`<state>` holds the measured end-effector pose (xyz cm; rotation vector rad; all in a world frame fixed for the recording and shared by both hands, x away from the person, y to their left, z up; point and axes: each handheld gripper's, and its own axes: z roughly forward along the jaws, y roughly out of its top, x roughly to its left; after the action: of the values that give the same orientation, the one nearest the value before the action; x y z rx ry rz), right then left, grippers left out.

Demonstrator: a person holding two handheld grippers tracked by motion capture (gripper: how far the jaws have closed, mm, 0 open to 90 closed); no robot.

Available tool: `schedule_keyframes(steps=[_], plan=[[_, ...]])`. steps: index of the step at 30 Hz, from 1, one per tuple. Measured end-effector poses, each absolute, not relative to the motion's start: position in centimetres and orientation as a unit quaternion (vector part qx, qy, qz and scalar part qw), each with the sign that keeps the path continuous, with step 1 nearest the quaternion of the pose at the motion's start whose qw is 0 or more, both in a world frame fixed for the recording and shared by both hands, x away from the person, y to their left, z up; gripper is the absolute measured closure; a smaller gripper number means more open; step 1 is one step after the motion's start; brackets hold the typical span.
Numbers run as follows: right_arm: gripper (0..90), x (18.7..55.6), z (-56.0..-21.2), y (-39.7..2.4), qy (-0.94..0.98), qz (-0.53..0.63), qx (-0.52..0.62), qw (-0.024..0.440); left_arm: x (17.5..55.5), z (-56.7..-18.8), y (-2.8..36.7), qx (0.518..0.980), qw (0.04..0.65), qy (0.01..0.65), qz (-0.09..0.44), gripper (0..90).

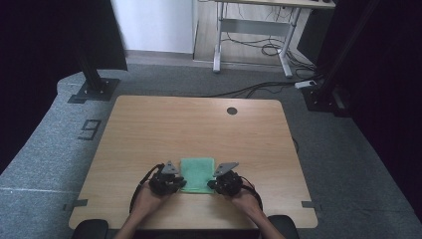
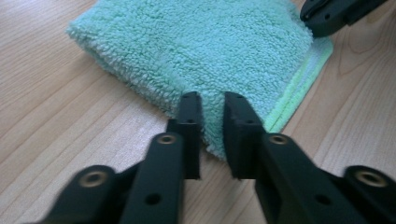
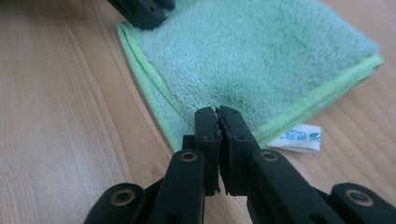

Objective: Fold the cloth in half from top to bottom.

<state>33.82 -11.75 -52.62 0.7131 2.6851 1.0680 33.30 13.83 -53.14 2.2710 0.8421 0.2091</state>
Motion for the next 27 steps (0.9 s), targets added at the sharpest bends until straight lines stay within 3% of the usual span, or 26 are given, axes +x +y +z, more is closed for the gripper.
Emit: schedule_keyframes(steps=[11,21,22,23,24,25,27], plan=[[86.7,34.2,-50.8,-12.3,0.888,0.379,0.243,0.094,33.5,-51.8,14.0,0.869,0.366,0.323,0.086,87.5],[84.6,32.7,-52.5,-12.2,0.896,0.369,0.239,0.069,33.3,-52.3,13.9,0.876,0.355,0.319,0.074,79.1],[78.6,32.6,-53.1,-12.2,0.897,0.367,0.238,0.065,33.3,-52.3,13.9,0.876,0.354,0.319,0.074,78.4],[78.6,32.6,-53.1,-12.2,0.897,0.367,0.238,0.065,33.3,-52.4,13.9,0.876,0.353,0.320,0.073,78.4],[67.9,32.5,-53.4,-12.2,0.895,0.375,0.236,0.057,33.4,-52.5,13.9,0.876,0.351,0.322,0.073,76.4],[67.9,32.5,-53.4,-12.2,0.895,0.375,0.236,0.057,33.4,-52.5,13.9,0.876,0.351,0.322,0.073,76.1],[58.9,32.3,-53.4,-11.9,0.897,0.375,0.229,0.054,33.4,-52.6,13.9,0.877,0.349,0.322,0.071,75.4]])
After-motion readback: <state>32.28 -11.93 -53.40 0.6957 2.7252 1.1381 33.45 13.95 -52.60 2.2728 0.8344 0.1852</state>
